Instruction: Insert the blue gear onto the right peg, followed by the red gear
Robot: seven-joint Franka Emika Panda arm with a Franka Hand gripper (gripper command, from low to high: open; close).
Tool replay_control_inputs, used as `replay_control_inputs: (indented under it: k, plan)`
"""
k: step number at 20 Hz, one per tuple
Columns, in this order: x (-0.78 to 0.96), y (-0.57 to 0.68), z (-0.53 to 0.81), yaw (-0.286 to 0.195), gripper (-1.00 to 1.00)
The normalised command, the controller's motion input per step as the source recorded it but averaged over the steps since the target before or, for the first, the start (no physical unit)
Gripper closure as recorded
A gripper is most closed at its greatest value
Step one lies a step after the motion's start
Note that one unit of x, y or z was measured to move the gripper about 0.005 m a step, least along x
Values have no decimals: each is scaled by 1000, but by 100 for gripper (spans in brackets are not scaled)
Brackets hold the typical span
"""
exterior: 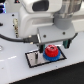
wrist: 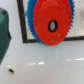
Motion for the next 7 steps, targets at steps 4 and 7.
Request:
replay_control_inputs:
  k: [4, 7]
  plan:
    - [44, -23, 0, 0, -100]
    - [21, -18, 0, 0, -100]
